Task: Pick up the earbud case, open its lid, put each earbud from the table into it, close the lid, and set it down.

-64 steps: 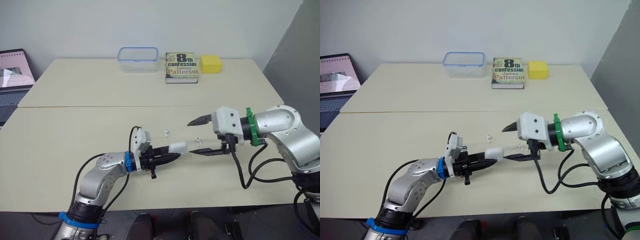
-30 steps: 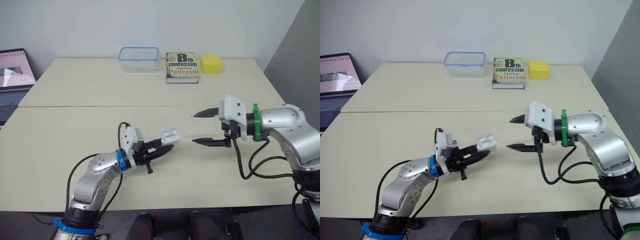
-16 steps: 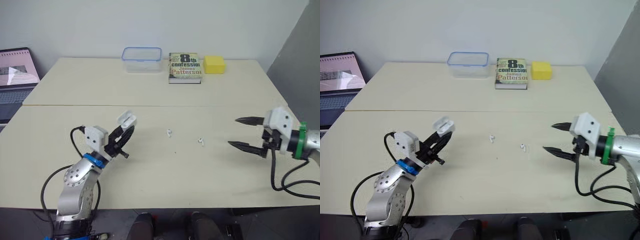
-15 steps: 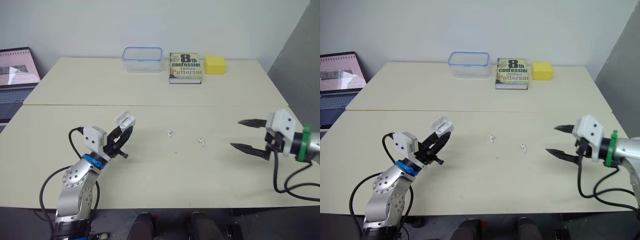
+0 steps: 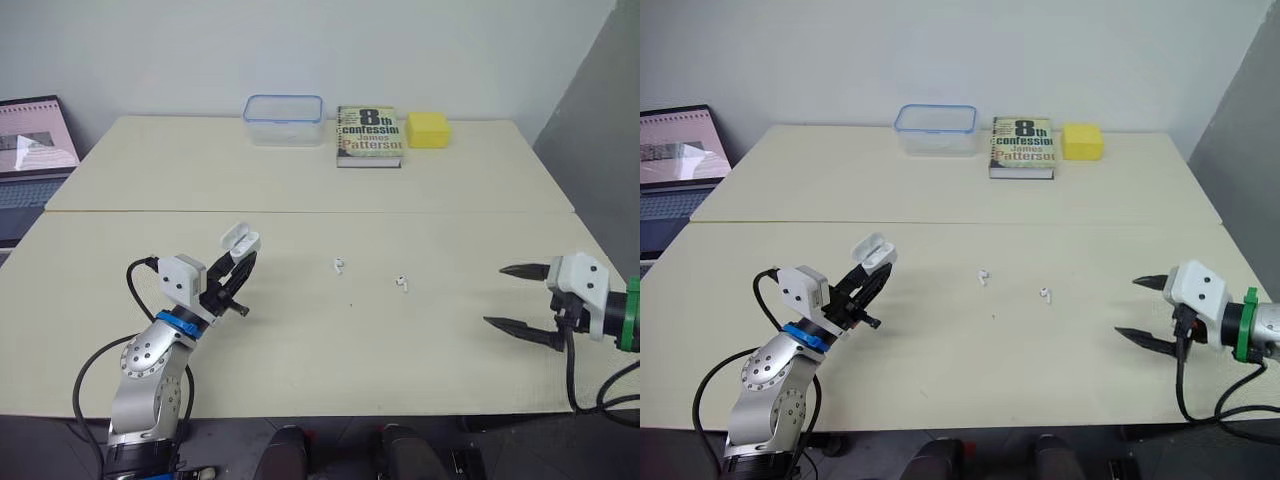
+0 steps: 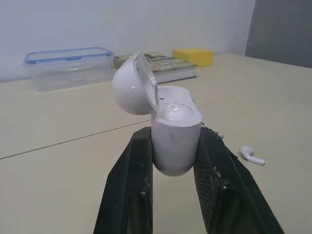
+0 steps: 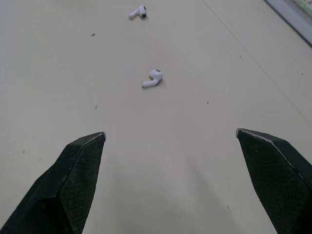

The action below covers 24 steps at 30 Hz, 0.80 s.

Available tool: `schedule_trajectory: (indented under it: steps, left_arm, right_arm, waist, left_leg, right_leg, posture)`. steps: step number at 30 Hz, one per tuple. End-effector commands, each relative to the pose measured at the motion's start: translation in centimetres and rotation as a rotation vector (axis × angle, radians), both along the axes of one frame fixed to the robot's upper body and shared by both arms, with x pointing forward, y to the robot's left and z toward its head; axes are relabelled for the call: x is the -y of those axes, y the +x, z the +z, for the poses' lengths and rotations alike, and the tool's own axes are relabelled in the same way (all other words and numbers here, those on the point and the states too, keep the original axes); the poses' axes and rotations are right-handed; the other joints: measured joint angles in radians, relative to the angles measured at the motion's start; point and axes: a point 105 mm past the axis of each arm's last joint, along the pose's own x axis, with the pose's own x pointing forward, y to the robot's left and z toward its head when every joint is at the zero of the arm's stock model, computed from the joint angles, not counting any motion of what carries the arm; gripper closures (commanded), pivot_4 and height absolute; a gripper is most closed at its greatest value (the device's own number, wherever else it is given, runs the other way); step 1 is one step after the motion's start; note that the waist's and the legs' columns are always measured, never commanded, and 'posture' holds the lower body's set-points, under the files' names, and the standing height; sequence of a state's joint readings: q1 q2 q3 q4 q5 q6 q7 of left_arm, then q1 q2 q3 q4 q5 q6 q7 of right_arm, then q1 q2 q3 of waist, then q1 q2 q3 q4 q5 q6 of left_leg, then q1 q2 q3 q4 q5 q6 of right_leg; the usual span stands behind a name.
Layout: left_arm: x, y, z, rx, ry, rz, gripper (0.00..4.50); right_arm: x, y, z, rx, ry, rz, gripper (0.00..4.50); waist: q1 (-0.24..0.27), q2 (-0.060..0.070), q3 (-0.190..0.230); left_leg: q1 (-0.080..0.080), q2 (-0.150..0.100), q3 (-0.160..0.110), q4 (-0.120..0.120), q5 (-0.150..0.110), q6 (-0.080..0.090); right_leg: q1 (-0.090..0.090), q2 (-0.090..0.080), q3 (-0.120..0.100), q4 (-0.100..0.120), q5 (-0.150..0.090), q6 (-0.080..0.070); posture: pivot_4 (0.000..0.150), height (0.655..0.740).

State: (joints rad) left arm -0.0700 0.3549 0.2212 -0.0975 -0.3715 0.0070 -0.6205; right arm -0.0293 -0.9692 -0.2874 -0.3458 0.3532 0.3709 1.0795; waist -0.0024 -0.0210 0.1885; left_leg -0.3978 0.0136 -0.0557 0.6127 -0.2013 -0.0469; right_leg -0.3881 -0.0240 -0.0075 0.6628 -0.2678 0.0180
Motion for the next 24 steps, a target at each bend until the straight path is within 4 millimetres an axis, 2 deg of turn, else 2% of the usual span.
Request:
schedule_trajectory:
  steps: [1, 4, 8, 13, 19, 24]
  left_arm:
    - [0.1, 0.0, 1.0, 0.051, 0.017, 0.003, 3.73]
    - [0.3, 0.0, 0.9, 0.046, 0.017, 0.001, 3.73]
    - [0.9, -0.1, 0.9, 0.044, 0.021, -0.015, 3.73]
    - [1.4, 0.0, 1.2, 0.055, 0.025, -0.024, 3.73]
    - [1.7, 0.1, 1.3, 0.054, 0.027, -0.033, 3.73]
    - [1.8, 0.2, 1.1, 0.048, 0.03, -0.04, 3.73]
  right_arm:
    - [-2.7, 0.6, 1.1, 0.053, 0.048, 0.054, 0.0]
    - [-5.9, 1.9, 1.2, 0.079, 0.132, 0.054, 0.0]
    - [-10.8, 4.4, 0.3, 0.077, 0.249, -0.032, 0.0]
    - [-15.5, 6.8, -1.4, 0.065, 0.319, -0.176, 0.0]
    - [-19.3, 8.8, -2.8, 0.065, 0.343, -0.261, 0.0]
    - [-20.9, 10.3, -4.8, 0.052, 0.328, -0.312, 0.0]
  waist:
    - [0.0, 0.0, 0.0]
    - [-0.002, 0.0, 0.0]
    - [-0.003, -0.001, -0.001]
    - [0.001, -0.001, -0.001]
    - [-0.001, -0.001, -0.001]
    - [-0.002, -0.001, -0.001]
  left_leg:
    - [0.0, 0.0, 0.0, 0.0, 0.0, 0.0]
    - [0.0, 0.0, 0.0, 0.0, 0.0, 0.0]
    - [0.0, 0.0, -0.001, 0.0, 0.0, 0.0]
    - [-0.002, 0.0, -0.002, 0.0, 0.0, 0.0]
    - [-0.001, 0.0, -0.002, 0.0, 0.0, 0.0]
    - [-0.001, 0.0, -0.001, 0.0, 0.0, 0.0]
  right_leg:
    - [0.0, 0.0, 0.0, 0.0, 0.0, 0.0]
    - [0.0, 0.0, 0.0, 0.0, 0.0, 0.0]
    - [0.0, 0.0, 0.0, 0.0, 0.0, 0.0]
    - [-0.001, 0.0, 0.0, 0.0, 0.0, -0.001]
    - [-0.001, 0.0, -0.001, 0.001, 0.002, -0.004]
    - [-0.001, 0.0, -0.001, 0.001, 0.003, -0.005]
  posture:
    - [0.15, 0.74]
    - [0.15, 0.74]
    - [0.15, 0.74]
    - [0.15, 0.74]
    - [0.15, 0.74]
    - [0.15, 0.74]
